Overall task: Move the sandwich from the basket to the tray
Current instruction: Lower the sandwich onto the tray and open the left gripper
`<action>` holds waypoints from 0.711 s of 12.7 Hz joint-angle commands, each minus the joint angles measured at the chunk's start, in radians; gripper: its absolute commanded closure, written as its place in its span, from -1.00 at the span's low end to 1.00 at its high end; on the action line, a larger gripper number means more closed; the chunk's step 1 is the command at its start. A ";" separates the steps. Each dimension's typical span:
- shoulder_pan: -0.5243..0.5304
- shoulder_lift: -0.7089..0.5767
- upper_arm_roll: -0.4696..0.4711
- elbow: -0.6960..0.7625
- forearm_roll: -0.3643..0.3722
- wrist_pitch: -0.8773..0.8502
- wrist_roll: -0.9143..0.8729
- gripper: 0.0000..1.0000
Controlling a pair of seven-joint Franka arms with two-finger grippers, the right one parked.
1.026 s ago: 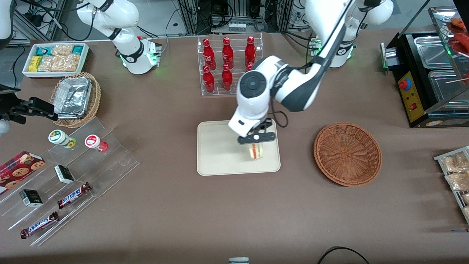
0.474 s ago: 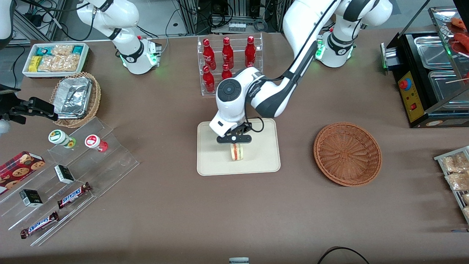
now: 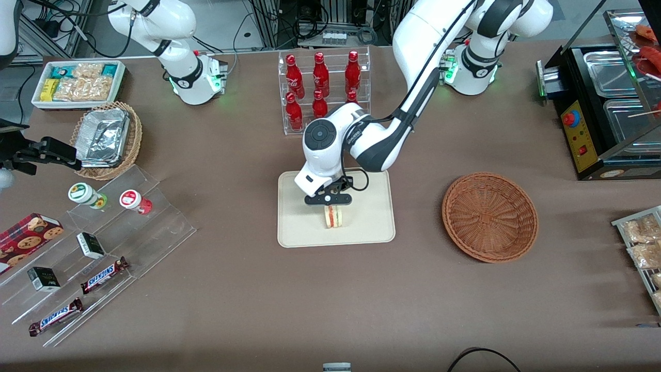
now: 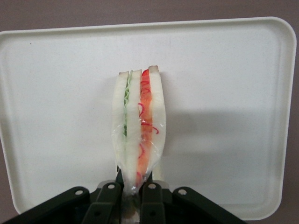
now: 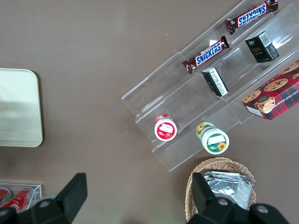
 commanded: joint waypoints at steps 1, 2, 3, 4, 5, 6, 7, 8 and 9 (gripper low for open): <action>-0.018 0.024 0.015 0.031 0.012 0.034 -0.024 1.00; -0.018 0.024 0.015 0.031 0.012 0.034 -0.022 0.76; -0.017 0.026 0.015 0.031 0.012 0.032 -0.021 0.00; -0.017 0.026 0.015 0.031 0.013 0.032 -0.019 -0.50; -0.017 0.026 0.015 0.031 0.013 0.034 -0.019 -0.73; -0.017 0.026 0.015 0.031 0.013 0.034 -0.019 -0.78; -0.017 0.024 0.015 0.031 0.013 0.032 -0.019 -0.89; -0.017 0.021 0.015 0.031 0.015 0.029 -0.018 -0.97; -0.015 0.010 0.016 0.032 0.015 0.023 -0.019 -0.97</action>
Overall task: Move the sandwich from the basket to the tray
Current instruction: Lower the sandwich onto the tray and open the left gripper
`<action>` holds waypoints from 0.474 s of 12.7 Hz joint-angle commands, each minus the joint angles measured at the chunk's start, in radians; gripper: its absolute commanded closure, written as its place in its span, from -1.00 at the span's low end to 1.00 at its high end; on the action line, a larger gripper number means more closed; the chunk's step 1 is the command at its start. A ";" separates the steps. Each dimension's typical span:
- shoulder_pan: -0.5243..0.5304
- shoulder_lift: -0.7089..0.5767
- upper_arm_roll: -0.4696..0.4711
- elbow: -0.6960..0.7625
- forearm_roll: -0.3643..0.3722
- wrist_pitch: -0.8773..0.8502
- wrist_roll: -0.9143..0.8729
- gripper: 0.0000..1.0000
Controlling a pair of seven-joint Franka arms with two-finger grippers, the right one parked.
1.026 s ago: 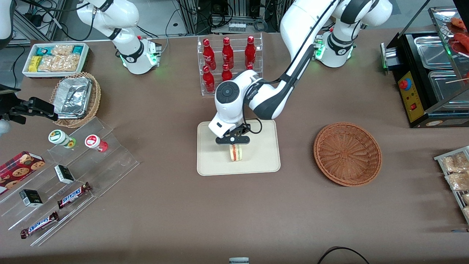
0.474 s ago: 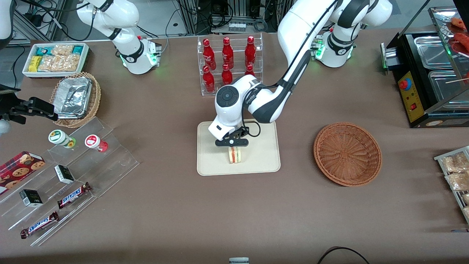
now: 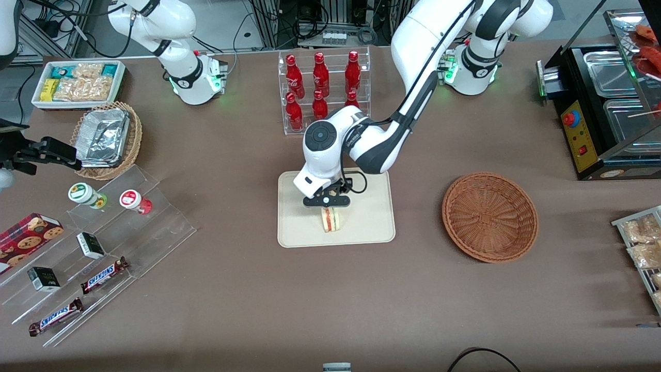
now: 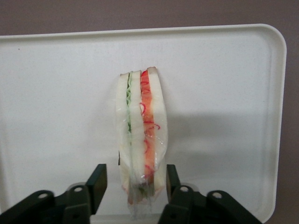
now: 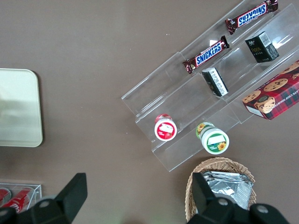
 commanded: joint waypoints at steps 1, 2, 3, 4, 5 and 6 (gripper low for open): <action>-0.010 -0.011 0.017 0.030 0.013 -0.016 -0.021 -0.98; -0.004 -0.039 0.019 0.034 0.008 -0.042 -0.022 -0.98; -0.002 -0.069 0.022 0.037 0.007 -0.090 -0.025 -0.98; -0.001 -0.109 0.028 0.035 0.005 -0.142 -0.025 -0.98; 0.015 -0.140 0.034 0.035 0.004 -0.192 -0.025 -0.98; 0.037 -0.162 0.034 0.032 0.001 -0.219 -0.027 -0.98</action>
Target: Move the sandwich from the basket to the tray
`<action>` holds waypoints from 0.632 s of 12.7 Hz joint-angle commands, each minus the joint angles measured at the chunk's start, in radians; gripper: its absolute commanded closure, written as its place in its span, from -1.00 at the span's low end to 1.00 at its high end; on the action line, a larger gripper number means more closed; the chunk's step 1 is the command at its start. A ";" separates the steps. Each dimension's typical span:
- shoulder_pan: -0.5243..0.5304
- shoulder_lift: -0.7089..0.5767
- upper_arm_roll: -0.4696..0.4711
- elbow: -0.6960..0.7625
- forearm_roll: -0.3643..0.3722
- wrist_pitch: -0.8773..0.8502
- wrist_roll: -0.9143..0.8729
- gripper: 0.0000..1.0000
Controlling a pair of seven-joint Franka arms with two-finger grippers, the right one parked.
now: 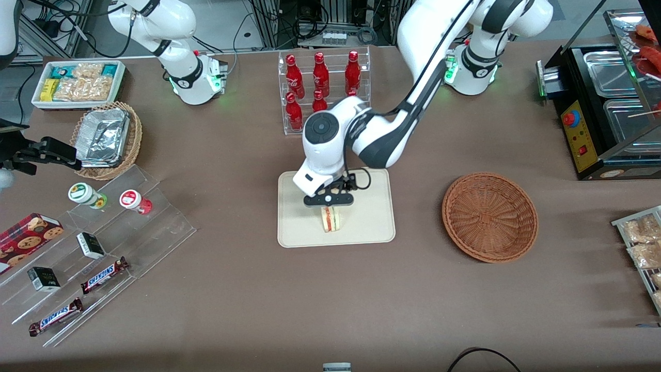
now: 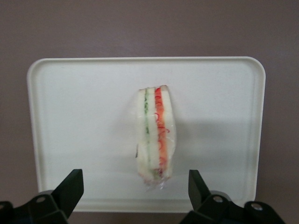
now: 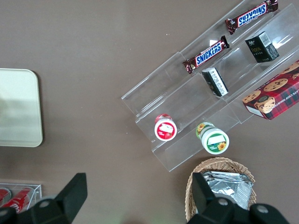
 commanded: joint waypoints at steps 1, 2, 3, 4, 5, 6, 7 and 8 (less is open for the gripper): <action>0.039 -0.093 0.006 -0.030 0.001 -0.075 -0.018 -0.98; 0.054 -0.124 0.006 -0.033 0.001 -0.109 -0.033 -0.98; 0.083 -0.157 0.006 -0.040 0.001 -0.161 -0.048 -0.98; 0.108 -0.191 0.006 -0.049 0.001 -0.192 -0.048 -0.98; 0.134 -0.229 0.006 -0.078 0.001 -0.201 -0.048 -0.98; 0.166 -0.275 0.006 -0.127 0.002 -0.198 -0.045 -0.98; 0.190 -0.308 0.006 -0.160 0.004 -0.200 -0.044 -0.98; 0.210 -0.337 0.006 -0.191 0.008 -0.203 -0.038 -0.98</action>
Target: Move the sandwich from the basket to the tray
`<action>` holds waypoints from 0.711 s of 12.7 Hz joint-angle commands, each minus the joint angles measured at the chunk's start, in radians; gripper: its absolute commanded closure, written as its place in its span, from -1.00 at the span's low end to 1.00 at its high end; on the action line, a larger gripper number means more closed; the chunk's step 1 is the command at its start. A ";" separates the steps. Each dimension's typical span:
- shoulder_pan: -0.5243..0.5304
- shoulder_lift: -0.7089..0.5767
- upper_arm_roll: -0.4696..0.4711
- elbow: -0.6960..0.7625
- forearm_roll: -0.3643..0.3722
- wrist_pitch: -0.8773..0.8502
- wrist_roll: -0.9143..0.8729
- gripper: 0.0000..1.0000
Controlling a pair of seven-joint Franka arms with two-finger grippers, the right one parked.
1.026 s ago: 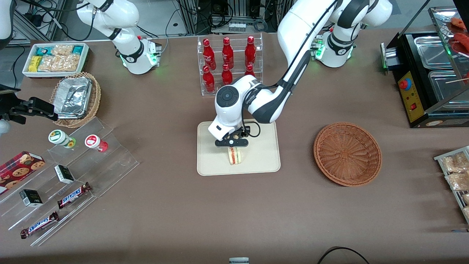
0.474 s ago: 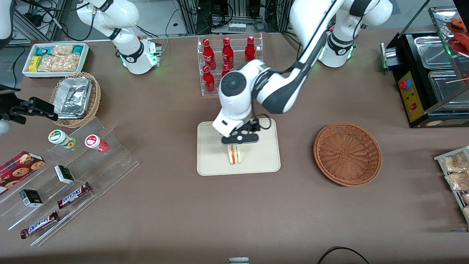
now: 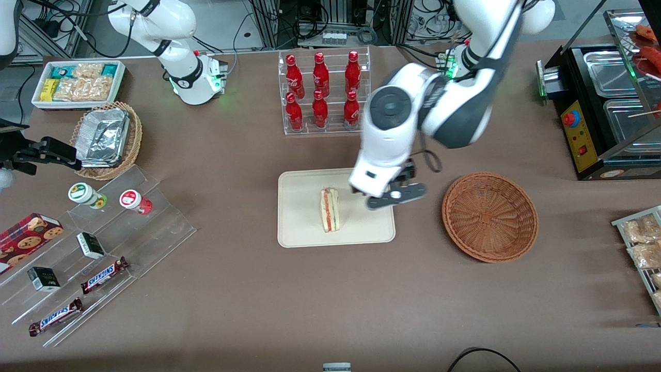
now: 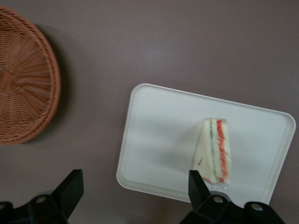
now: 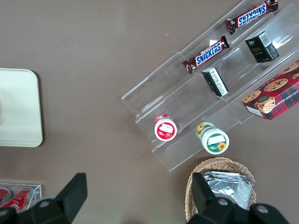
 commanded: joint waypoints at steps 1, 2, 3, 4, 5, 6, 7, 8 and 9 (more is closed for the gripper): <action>0.057 -0.123 -0.008 -0.138 0.011 -0.008 -0.010 -0.98; 0.082 -0.161 -0.008 -0.169 0.013 -0.021 0.000 -0.98; 0.103 -0.194 -0.008 -0.194 0.013 -0.035 0.033 -0.98; 0.163 -0.252 -0.008 -0.221 0.014 -0.081 0.099 -0.98; 0.192 -0.274 -0.008 -0.224 0.013 -0.103 0.154 -0.98; 0.223 -0.287 -0.008 -0.225 0.013 -0.121 0.203 -0.98; 0.246 -0.304 -0.008 -0.226 0.013 -0.141 0.260 -0.98; 0.266 -0.312 -0.008 -0.226 0.013 -0.161 0.312 -0.98; 0.292 -0.329 -0.008 -0.226 0.013 -0.179 0.361 -0.98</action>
